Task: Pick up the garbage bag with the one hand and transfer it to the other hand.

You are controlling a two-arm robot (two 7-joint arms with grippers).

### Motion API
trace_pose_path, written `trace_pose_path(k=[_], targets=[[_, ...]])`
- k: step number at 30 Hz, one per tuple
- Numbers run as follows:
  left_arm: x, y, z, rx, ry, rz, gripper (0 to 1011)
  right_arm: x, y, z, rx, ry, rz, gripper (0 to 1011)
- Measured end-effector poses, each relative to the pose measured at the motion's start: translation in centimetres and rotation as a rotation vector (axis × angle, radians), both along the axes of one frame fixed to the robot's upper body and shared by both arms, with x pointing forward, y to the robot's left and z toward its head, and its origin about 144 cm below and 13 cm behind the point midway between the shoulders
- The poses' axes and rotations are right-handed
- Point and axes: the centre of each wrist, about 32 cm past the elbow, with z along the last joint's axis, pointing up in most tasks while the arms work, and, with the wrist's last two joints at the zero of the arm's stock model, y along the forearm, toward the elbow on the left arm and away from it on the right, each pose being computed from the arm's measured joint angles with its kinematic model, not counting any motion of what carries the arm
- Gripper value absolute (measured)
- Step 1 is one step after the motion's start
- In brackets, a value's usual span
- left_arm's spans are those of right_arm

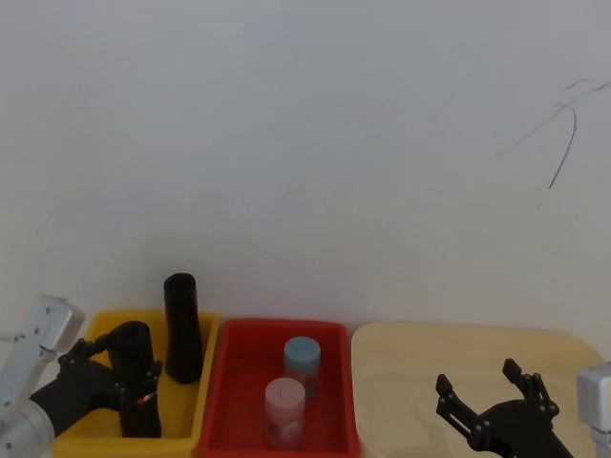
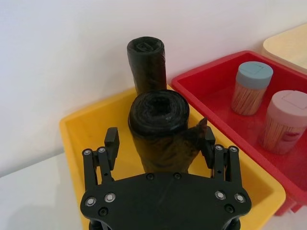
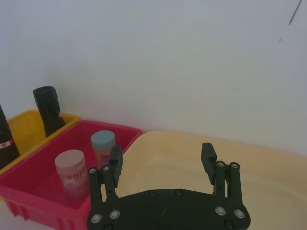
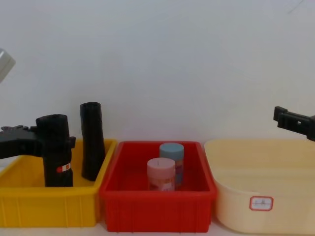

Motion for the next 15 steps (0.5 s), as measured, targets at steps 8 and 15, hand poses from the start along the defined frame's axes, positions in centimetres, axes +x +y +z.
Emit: trace_pose_path(k=[8,15], targets=[[1.1,-0.8,-0.2,-0.017,0.009,0.009,1002,0.0,0.0,0.0,0.000,0.000,0.000,1000],[2.0,-1.3,-0.3,-0.024,0.024,0.014,1001,0.0,0.0,0.0,0.000,0.000,0.000,1000]])
